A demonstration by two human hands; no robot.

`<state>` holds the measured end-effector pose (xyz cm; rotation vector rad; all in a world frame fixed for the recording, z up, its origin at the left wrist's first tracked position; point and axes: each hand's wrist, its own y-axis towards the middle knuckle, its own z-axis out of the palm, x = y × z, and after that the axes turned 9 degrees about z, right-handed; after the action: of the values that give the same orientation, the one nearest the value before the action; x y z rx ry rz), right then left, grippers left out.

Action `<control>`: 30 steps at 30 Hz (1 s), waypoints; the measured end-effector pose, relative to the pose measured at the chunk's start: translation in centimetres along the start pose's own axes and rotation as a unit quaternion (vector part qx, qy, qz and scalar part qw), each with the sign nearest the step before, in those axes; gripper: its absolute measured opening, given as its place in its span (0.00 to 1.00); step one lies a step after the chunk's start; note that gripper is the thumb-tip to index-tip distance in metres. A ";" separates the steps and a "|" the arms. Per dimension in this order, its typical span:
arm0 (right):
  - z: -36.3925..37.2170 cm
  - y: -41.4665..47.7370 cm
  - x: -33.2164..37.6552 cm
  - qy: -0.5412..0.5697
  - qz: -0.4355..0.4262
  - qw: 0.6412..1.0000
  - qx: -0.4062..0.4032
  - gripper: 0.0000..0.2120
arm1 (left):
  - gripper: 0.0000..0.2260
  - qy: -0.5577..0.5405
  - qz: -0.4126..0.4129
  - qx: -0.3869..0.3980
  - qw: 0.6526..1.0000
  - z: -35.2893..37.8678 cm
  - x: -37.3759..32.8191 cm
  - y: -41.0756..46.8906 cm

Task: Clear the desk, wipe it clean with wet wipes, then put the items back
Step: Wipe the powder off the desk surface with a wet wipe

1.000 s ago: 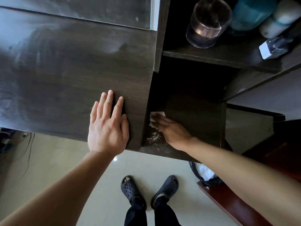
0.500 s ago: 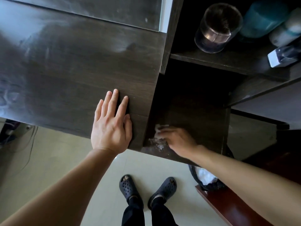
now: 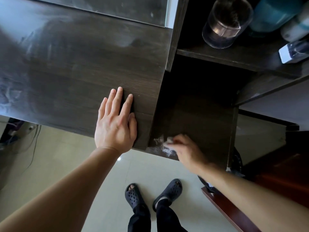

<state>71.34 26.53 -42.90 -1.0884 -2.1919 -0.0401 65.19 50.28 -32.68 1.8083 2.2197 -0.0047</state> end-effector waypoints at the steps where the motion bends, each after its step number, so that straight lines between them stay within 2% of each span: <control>1: -1.0 1.5 -0.8 -0.010 0.018 0.999 -0.037 0.18 | 0.22 0.000 0.000 -0.001 1.000 0.0 0.0 0.0; 3: -3.1 4.9 -2.7 -0.002 0.105 0.983 -0.153 0.23 | 0.22 0.002 0.002 -0.004 1.000 0.1 0.1 0.0; 5: -3.5 6.5 -3.5 0.021 0.215 0.952 -0.219 0.23 | 0.22 0.002 0.004 -0.006 1.000 0.1 0.0 0.0; 6: -2.7 6.1 -3.1 0.019 0.220 0.947 -0.231 0.21 | 0.22 0.001 0.005 -0.007 1.000 0.1 0.0 -0.1; 10: 3.1 -1.1 0.9 0.014 0.107 0.977 -0.183 0.16 | 0.22 0.000 0.002 -0.011 1.000 0.1 0.1 -0.1; 13: 5.1 -6.3 2.4 0.032 0.073 0.995 -0.065 0.15 | 0.21 -0.003 0.000 -0.017 1.000 0.2 0.0 -0.2; 15: 4.3 -7.0 2.5 0.048 0.056 0.996 -0.044 0.12 | 0.21 -0.006 0.001 -0.021 1.000 0.2 0.0 -0.2; 16: 3.5 -6.4 2.0 0.055 0.065 0.994 -0.068 0.13 | 0.21 -0.007 0.001 -0.022 1.000 0.3 0.1 -0.2; 18: 1.0 -3.6 -0.1 0.042 0.116 0.976 -0.178 0.16 | 0.21 -0.006 0.000 -0.027 1.000 0.4 0.1 -0.3; 21: -0.6 0.6 -2.3 0.061 0.285 0.917 -0.271 0.17 | 0.21 -0.003 0.006 -0.032 0.999 0.7 0.2 -0.4; 22: 0.2 1.0 -1.4 0.064 0.296 0.914 -0.270 0.16 | 0.21 -0.002 0.007 -0.033 0.999 0.9 0.2 -0.4; 23: 1.8 0.8 0.1 0.045 0.269 0.928 -0.255 0.15 | 0.21 -0.002 0.006 -0.033 0.999 0.9 0.3 -0.4; 26: 5.9 -3.1 4.4 0.020 0.109 0.982 -0.152 0.16 | 0.21 -0.003 0.005 -0.032 0.999 1.0 0.4 -0.3; 28: 6.2 -5.3 5.4 0.047 0.091 0.993 -0.060 0.09 | 0.21 -0.003 0.007 -0.031 0.999 1.0 0.3 -0.3; 30: 5.0 -5.7 5.1 0.067 0.084 0.993 -0.040 0.07 | 0.21 -0.004 0.008 -0.030 0.999 1.0 0.3 -0.4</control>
<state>62.34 27.95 -42.25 -1.2747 -1.9871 -0.1239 64.99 50.28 -33.76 1.7909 2.1750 0.0572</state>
